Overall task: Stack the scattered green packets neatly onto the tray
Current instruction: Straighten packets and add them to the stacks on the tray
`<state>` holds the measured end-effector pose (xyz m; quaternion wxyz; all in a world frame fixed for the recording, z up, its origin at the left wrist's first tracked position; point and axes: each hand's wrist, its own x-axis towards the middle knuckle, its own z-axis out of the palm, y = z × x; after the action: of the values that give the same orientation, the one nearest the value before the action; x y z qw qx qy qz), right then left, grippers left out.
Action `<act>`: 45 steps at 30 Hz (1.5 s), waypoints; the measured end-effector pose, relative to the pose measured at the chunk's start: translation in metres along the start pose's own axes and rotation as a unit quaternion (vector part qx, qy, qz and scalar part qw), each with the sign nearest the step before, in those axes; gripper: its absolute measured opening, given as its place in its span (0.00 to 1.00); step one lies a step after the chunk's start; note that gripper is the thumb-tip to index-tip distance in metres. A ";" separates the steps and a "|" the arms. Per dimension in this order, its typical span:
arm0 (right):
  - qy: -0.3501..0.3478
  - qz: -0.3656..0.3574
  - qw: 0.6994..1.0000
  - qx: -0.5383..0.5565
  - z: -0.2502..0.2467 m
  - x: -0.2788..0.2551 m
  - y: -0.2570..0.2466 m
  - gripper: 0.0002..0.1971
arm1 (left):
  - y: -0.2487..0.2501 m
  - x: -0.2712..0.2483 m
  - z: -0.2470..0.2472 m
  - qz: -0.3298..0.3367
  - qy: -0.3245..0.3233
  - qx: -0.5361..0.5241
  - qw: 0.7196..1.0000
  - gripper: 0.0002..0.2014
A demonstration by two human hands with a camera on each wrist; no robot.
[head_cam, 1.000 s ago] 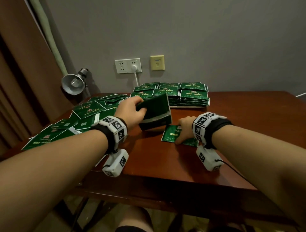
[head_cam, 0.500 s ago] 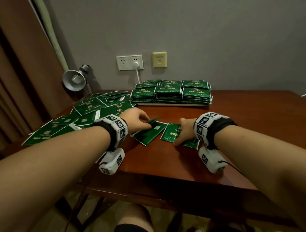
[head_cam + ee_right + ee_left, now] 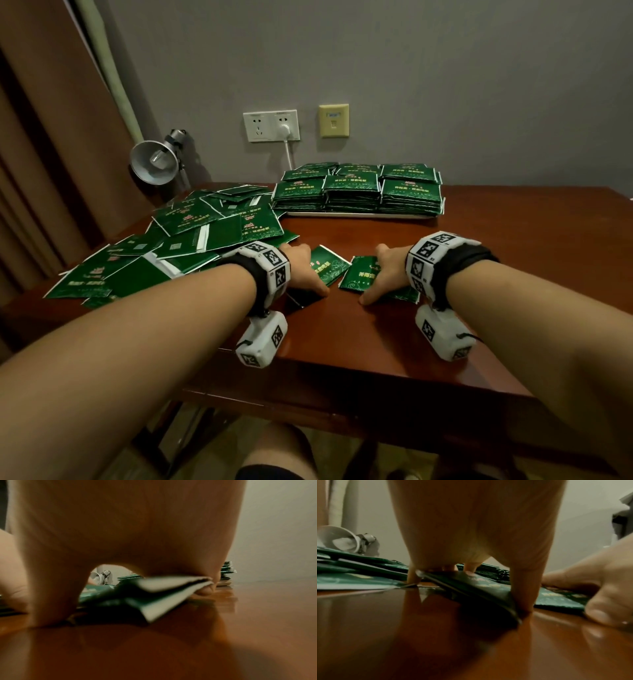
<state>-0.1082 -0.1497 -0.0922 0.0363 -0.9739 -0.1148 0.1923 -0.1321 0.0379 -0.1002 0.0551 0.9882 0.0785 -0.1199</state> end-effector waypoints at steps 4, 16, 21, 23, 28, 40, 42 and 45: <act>-0.006 -0.011 1.000 -0.016 -0.003 0.000 0.002 0.54 | -0.004 -0.005 -0.006 0.010 0.001 -0.010 1.000 0.41; 0.149 -0.040 0.987 -0.051 -0.043 0.015 0.010 0.45 | -0.005 0.013 -0.058 0.093 0.094 0.105 0.986 0.36; 0.161 -0.028 0.985 -0.052 -0.073 0.040 0.016 0.51 | -0.013 0.047 -0.087 0.079 0.139 0.117 0.980 0.42; 0.155 -0.034 0.986 -0.057 -0.082 0.053 0.013 0.49 | -0.021 0.064 -0.094 0.078 0.146 0.129 0.978 0.44; 0.204 -0.090 0.970 -0.099 -0.112 0.091 -0.014 0.43 | -0.039 0.109 -0.104 0.094 0.156 0.127 0.975 0.41; 0.167 -0.019 0.973 -0.160 -0.139 0.199 -0.042 0.46 | -0.052 0.202 -0.109 0.125 0.137 0.079 0.980 0.47; 0.163 0.001 0.973 -0.165 -0.142 0.203 -0.034 0.45 | -0.048 0.210 -0.107 0.138 0.134 0.059 0.980 0.47; 0.155 0.030 0.971 -0.178 -0.148 0.206 -0.021 0.48 | -0.044 0.219 -0.107 0.151 0.141 0.043 0.978 0.47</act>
<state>0.1294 -0.0840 -0.0281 -0.1264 -0.9857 -0.1106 0.0169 0.0949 0.1254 -0.0543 0.0180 0.9970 -0.0697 0.0267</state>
